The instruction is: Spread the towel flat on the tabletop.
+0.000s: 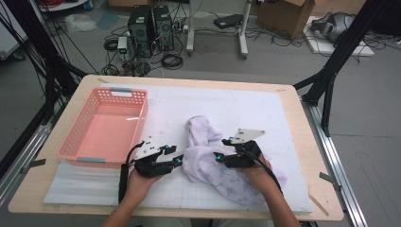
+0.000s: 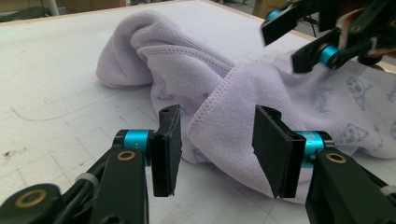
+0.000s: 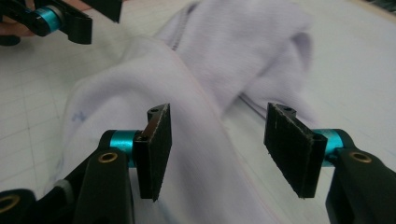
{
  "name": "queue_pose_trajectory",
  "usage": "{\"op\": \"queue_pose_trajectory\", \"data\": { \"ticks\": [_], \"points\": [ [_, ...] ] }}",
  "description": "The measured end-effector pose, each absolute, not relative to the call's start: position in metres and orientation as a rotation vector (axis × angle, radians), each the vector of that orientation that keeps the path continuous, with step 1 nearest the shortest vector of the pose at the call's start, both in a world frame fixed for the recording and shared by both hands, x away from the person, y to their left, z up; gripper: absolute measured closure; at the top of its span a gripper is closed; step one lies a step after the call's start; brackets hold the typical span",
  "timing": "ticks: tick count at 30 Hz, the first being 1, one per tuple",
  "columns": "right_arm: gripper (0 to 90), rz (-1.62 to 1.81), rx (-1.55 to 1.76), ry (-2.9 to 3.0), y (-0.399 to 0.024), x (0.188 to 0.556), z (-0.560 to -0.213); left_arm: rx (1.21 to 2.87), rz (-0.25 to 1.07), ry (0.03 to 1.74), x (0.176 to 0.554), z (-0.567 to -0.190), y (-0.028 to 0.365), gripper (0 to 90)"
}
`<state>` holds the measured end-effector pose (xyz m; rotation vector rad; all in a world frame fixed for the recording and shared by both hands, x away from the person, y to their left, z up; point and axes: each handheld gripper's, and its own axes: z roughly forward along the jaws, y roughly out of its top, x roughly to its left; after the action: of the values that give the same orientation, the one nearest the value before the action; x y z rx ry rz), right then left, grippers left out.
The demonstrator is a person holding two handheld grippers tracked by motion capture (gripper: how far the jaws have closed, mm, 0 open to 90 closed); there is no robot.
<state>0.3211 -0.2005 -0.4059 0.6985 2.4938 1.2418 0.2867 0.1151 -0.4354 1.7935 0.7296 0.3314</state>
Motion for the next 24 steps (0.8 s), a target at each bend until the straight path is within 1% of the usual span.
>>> {"op": "queue_pose_trajectory", "data": {
  "ticks": [2, 3, 4, 5, 6, 7, 8, 11, 14, 17, 20, 24],
  "points": [
    [45.6, 1.222, 0.677, 2.560, -0.189, 0.328, -0.411, 1.793, 0.331, 0.729, 0.287, -0.435, 0.115, 52.5],
    [50.0, 1.201, 0.671, 2.595, -0.185, 0.331, -0.414, 1.793, 0.331, 0.729, 0.287, -0.435, 0.115, 52.5],
    [57.2, 1.184, 0.666, 2.627, -0.183, 0.332, -0.417, 1.794, 0.332, 0.728, 0.287, -0.436, 0.115, 52.6],
    [66.4, 1.172, 0.656, 2.662, -0.182, 0.333, -0.419, 1.795, 0.331, 0.728, 0.287, -0.436, 0.115, 52.5],
    [79.9, 1.165, 0.638, 2.688, -0.182, 0.333, -0.420, 1.795, 0.332, 0.729, 0.287, -0.436, 0.115, 52.6],
    [82.8, 1.158, 0.603, 2.692, -0.183, 0.332, -0.420, 1.797, 0.332, 0.729, 0.287, -0.436, 0.116, 52.6],
    [84.2, 1.159, 0.596, 2.673, -0.184, 0.330, -0.417, 1.795, 0.334, 0.730, 0.287, -0.436, 0.116, 52.5],
    [84.7, 1.219, 0.626, 2.568, -0.197, 0.325, -0.404, 1.793, 0.335, 0.734, 0.287, -0.436, 0.116, 52.5],
    [84.7, 1.238, 0.702, 2.414, -0.218, 0.323, -0.390, 1.795, 0.336, 0.735, 0.287, -0.436, 0.116, 52.5],
    [84.6, 1.158, 0.830, 2.271, -0.243, 0.323, -0.383, 1.795, 0.337, 0.735, 0.287, -0.436, 0.116, 52.6],
    [84.4, 1.029, 0.929, 2.201, -0.266, 0.322, -0.382, 1.793, 0.337, 0.735, 0.288, -0.436, 0.116, 52.5],
    [84.2, 0.884, 1.058, 2.162, -0.294, 0.321, -0.391, 1.794, 0.336, 0.736, 0.288, -0.436, 0.115, 52.5]
  ]
}}
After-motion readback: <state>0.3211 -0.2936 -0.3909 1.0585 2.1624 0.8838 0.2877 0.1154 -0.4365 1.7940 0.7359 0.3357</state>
